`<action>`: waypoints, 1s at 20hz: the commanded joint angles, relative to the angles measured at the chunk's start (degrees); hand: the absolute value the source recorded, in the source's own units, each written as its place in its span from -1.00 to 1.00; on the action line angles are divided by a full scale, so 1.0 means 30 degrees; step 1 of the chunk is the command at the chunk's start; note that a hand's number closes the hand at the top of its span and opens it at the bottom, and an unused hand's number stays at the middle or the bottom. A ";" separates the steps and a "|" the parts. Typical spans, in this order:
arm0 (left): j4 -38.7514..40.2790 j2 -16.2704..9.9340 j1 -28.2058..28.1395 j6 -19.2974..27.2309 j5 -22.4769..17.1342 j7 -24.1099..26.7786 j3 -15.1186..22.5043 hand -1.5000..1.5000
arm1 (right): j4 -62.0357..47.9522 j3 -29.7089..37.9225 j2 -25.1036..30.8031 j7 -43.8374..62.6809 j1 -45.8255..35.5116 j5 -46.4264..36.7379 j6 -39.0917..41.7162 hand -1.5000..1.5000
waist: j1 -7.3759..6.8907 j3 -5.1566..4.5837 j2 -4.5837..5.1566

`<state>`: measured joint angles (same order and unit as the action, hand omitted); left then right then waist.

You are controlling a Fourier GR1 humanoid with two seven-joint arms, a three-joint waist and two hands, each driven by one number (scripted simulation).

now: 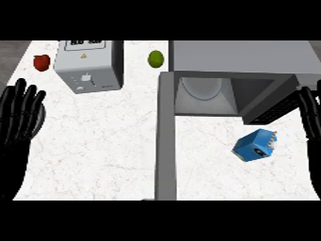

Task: Pick up the milk, place it into the microwave and close the microwave

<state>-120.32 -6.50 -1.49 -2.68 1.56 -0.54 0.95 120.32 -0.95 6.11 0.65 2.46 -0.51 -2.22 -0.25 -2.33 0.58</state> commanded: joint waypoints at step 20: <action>-0.0499 -0.0105 -0.2605 -0.2628 -0.6749 -0.0958 -0.4273 -1.00 | -0.0506 -0.6857 -0.2035 0.6297 -0.4879 -0.6722 -1.1658 -1.00 | 0.0017 0.0767 -0.0225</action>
<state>-121.48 -7.32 -7.04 -9.47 -17.79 -4.63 -10.37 117.74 -18.76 0.09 17.70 -13.18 -16.15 -33.21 -0.39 -0.05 -0.06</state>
